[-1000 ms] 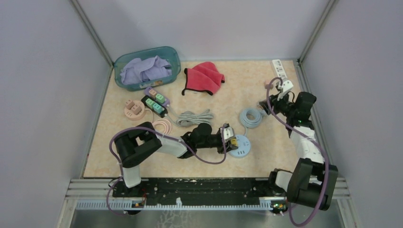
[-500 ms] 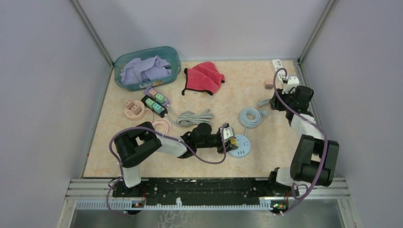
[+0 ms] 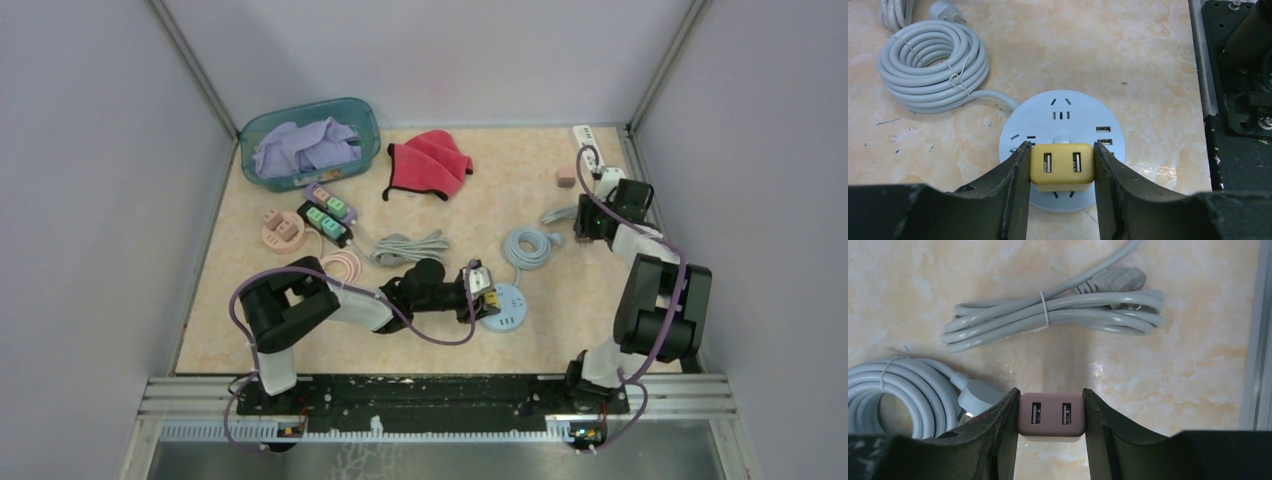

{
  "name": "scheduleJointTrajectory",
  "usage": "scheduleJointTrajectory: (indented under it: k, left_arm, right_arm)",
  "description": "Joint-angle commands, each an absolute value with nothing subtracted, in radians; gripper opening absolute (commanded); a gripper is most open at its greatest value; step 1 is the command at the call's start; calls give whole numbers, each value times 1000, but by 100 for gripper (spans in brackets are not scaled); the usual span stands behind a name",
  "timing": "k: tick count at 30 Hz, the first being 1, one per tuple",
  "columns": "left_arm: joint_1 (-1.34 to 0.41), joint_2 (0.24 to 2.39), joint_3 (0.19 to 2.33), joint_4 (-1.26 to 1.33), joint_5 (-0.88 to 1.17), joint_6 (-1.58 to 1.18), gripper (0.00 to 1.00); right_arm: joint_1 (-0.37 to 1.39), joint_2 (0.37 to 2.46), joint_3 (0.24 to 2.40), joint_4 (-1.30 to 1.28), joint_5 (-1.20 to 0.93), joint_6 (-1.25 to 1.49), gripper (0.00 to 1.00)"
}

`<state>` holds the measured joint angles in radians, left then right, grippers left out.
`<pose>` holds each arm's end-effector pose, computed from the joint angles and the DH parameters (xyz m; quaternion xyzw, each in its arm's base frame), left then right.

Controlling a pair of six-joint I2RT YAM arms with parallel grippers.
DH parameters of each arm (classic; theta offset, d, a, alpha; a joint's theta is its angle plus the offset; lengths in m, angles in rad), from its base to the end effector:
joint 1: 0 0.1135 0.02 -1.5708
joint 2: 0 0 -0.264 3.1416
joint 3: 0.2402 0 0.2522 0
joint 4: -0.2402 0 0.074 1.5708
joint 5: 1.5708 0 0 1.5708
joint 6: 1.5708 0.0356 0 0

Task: Pull the plug off the socket
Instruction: Place the plug at the center of the board.

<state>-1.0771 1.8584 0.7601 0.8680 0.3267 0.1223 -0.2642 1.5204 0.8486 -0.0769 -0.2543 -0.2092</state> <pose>0.1627 -0.3265 0.1513 0.5198 0.5813 -0.3948 0.4858 0.3066 -0.0737 0.1978 -0.0256 0.9104 0.0201 0.4126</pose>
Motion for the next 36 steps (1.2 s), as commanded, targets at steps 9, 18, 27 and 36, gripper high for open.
scheduleJointTrajectory:
  k: [9, 18, 27, 36]
  left_arm:
    - [-1068, 1840, 727, 821, 363, 102, 1]
    - [-1062, 1842, 726, 825, 380, 98, 1]
    - [-1057, 1845, 726, 829, 389, 97, 2]
    - [-1056, 1838, 716, 844, 394, 100, 3]
  right_arm:
    - [-273, 1562, 971, -151, -226, -218, 74]
    - [-274, 1349, 906, -64, -391, -235, 75]
    - [-275, 1062, 677, 164, -1018, -354, 99]
    - [-264, 1179, 762, -783, -1485, -1445, 99]
